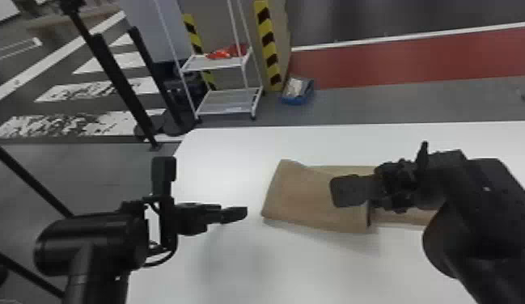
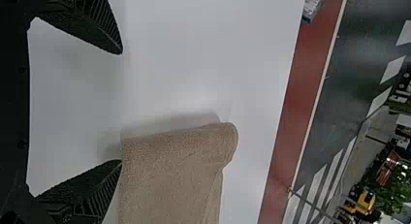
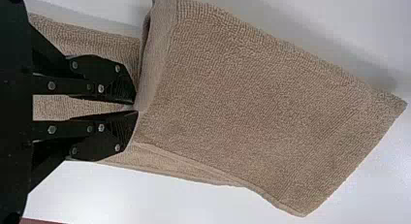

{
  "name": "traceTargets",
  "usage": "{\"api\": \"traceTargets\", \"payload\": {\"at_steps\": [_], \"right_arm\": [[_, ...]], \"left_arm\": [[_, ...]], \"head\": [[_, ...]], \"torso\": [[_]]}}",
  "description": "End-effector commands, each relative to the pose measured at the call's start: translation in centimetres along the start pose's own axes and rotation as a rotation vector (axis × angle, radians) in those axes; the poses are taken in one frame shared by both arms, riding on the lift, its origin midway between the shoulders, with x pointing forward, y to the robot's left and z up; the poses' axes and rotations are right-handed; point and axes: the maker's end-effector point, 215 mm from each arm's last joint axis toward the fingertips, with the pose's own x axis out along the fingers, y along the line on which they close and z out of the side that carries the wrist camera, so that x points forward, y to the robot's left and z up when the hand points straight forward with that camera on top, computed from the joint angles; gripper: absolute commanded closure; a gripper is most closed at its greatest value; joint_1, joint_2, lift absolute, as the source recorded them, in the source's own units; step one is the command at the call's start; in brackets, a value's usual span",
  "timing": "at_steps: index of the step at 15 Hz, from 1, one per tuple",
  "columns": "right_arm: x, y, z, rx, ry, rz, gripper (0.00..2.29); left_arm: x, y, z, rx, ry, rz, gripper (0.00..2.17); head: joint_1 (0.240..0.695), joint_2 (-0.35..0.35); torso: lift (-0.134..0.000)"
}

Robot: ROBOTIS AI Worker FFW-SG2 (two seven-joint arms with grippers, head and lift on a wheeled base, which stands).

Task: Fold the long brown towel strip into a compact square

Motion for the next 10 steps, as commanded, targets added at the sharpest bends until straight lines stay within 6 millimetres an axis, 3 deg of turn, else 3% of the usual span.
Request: {"api": "traceTargets", "payload": {"at_steps": [1,6,10], "right_arm": [[-0.1,-0.2,0.3,0.002,-0.008,-0.007,1.16],[-1.6,-2.3,0.4,0.043,-0.036,-0.080,1.17],[-4.8,-5.3,-0.7,0.090,-0.054,-0.155,1.17]], "left_arm": [[0.1,-0.1,-0.1,-0.001,0.002,-0.001,0.09],[0.1,0.2,0.0,0.005,-0.006,0.005,0.09],[0.0,0.3,0.2,0.007,-0.007,0.006,0.09]], "head": [[0.695,0.327],[0.695,0.328],[0.695,0.323]], "torso": [[-0.125],[-0.125],[-0.125]]}}
